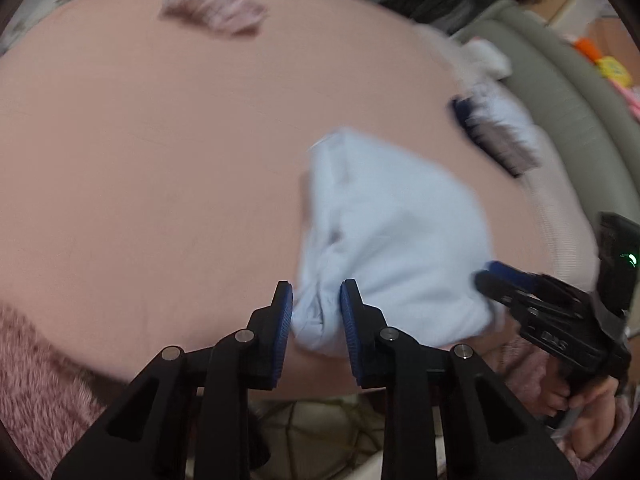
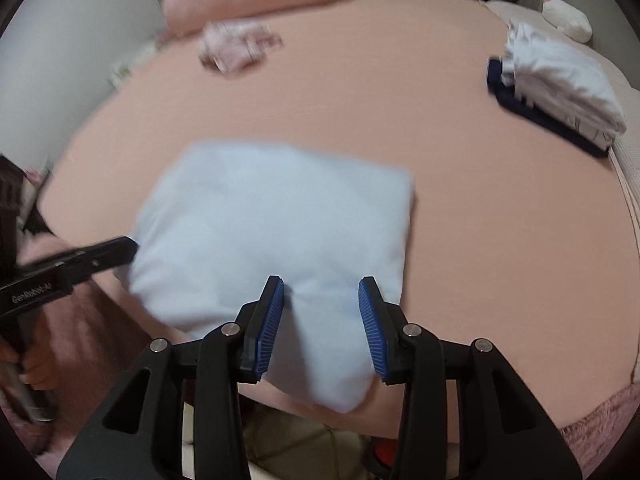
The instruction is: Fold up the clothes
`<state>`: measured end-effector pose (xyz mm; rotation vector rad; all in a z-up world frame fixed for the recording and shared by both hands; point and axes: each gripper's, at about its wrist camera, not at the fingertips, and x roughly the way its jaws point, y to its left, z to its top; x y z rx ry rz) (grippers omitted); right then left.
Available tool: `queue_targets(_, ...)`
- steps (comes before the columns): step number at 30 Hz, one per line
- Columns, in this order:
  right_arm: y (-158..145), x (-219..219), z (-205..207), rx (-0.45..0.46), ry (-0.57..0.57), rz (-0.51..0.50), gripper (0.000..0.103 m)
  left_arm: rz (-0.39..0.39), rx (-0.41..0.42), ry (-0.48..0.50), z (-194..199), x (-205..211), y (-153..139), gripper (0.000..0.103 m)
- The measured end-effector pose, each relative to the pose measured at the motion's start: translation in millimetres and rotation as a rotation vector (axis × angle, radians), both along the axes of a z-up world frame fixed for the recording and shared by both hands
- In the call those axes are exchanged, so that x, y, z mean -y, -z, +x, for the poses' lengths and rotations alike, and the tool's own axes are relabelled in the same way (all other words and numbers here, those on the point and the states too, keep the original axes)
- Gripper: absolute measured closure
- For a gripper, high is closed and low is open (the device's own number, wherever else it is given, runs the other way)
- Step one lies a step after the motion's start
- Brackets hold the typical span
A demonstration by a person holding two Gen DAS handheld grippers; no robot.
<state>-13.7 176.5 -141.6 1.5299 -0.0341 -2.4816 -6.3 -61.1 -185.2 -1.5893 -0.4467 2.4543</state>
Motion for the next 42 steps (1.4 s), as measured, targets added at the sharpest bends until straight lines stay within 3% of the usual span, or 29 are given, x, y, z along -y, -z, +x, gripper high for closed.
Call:
queue_targets(2, 1, -14, 7, 0.001, 0.023, -0.006, 0.052, -0.035, 0.011, -0.072, 1, 16, 1, 0.083)
queue_targets(4, 0, -39, 12, 0.014, 0.098, -0.032, 0.048, 0.042, -0.013, -0.125, 3, 33, -5, 0.083)
queue_targets(8, -18, -67, 14, -0.021, 0.177, -0.108, 0.048, 0.084, -0.178, -0.042, 3, 15, -39, 0.082)
queue_targets(13, -30, -37, 12, -0.094, 0.079, -0.114, 0.048, 0.046, -0.175, 0.160, -17, -45, -39, 0.080)
queue_targets(16, -16, -19, 10, -0.062, 0.043, -0.081, 0.048, -0.059, -0.124, 0.113, -24, -42, -21, 0.077)
queue_targets(18, 0, -12, 4, -0.029, 0.057, -0.057, 0.048, -0.129, -0.090, 0.082, -29, -40, -9, 0.065)
queue_targets(21, 8, -16, 5, -0.005, 0.080, -0.084, 0.047, -0.207, -0.074, 0.026, -35, -31, -2, 0.066)
queue_targets(22, 2, -19, 7, -0.025, 0.084, -0.107, 0.047, -0.200, -0.083, 0.003, -35, -25, -4, 0.072)
queue_targets(24, -10, -26, 12, -0.079, 0.097, -0.132, 0.047, -0.139, -0.105, -0.044, -32, -10, -11, 0.072)
queue_targets(26, -17, -33, 14, -0.105, 0.122, -0.135, 0.047, -0.132, -0.111, -0.028, -29, -13, -12, 0.072)
queue_targets(32, -8, -36, 9, -0.049, 0.182, -0.102, 0.047, -0.163, -0.111, 0.083, -21, -40, -11, 0.072)
queue_targets(35, -12, -33, 16, -0.052, 0.143, -0.095, 0.047, -0.179, -0.111, 0.138, -17, -54, -10, 0.072)
queue_targets(39, 4, -25, 21, 0.015, 0.074, 0.023, 0.047, -0.195, -0.114, 0.205, -13, -69, -10, 0.067)
queue_targets(41, 15, -32, 21, 0.069, 0.118, 0.045, 0.032, -0.187, -0.123, 0.218, -15, -65, -11, 0.067)
queue_targets(42, 15, -40, 20, 0.086, 0.152, 0.020, 0.032, -0.191, -0.128, 0.221, -15, -65, -11, 0.067)
